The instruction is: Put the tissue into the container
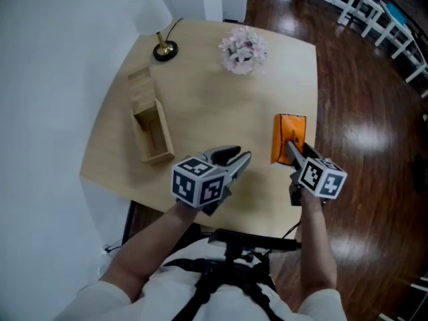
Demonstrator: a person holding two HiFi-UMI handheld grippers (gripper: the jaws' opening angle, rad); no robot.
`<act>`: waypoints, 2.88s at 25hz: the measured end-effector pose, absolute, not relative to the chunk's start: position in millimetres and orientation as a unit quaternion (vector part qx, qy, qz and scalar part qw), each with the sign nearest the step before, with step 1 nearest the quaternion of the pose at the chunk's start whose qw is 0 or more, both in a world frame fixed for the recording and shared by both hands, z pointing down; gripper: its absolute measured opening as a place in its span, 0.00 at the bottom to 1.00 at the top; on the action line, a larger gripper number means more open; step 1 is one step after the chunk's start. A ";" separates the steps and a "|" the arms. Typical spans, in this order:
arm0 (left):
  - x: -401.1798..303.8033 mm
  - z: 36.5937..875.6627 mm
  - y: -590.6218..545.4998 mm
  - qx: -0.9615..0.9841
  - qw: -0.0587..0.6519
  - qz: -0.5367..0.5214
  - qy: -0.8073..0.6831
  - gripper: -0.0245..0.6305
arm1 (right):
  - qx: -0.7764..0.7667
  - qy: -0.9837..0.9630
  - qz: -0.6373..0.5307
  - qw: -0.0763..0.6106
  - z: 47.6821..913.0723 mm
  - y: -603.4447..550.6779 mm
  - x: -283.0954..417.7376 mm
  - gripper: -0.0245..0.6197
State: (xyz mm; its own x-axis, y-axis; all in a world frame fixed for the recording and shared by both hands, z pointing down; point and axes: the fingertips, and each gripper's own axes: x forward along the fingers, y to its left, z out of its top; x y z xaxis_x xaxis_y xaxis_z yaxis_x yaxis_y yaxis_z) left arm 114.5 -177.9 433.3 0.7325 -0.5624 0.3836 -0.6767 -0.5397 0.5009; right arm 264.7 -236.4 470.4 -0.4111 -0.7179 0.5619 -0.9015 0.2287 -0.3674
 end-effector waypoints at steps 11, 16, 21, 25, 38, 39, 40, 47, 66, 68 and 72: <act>89.5 400.6 -150.2 0.867 0.306 0.068 -0.387 0.24 | 0.509 -0.794 0.300 0.145 424.8 -212.0 254.2 0.37; 87.6 392.2 -139.9 0.867 0.300 0.063 -0.393 0.24 | 0.505 -0.801 0.284 0.148 401.9 -200.7 248.7 0.37; 87.9 385.3 -126.8 0.869 0.299 0.060 -0.388 0.24 | 0.498 -0.806 0.290 0.136 401.1 -187.1 246.2 0.37; 85.5 379.2 -115.4 0.871 0.300 0.056 -0.384 0.24 | 0.494 -0.806 0.300 0.127 398.1 -172.7 242.6 0.36; 20.5 374.2 -79.9 0.862 0.310 0.050 -0.398 0.24 | 0.489 -0.806 0.309 0.124 391.0 -137.7 203.0 0.36; 13.6 373.9 -78.7 0.861 0.309 0.049 -0.402 0.24 | 0.486 -0.808 0.309 0.124 390.3 -137.0 196.2 0.36; 6.7 373.7 -77.4 0.859 0.309 0.049 -0.405 0.24 | 0.482 -0.811 0.308 0.125 389.7 -136.6 188.9 0.36; -45.8 376.3 -67.9 0.845 0.310 0.043 -0.434 0.24 | 0.459 -0.824 0.306 0.128 388.4 -136.2 135.6 0.35; -159.7 392.4 -62.5 0.817 0.318 0.022 -0.481 0.24 | 0.427 -0.841 0.291 0.159 385.9 -149.5 2.3 0.35; -170.9 393.5 -61.9 0.814 0.318 0.021 -0.485 0.24 | 0.424 -0.843 0.289 0.160 385.6 -150.4 -11.3 0.35; -191.2 397.7 -61.5 0.812 0.318 0.021 -0.488 0.24 | 0.410 -0.849 0.297 0.153 395.1 -151.8 -37.4 0.35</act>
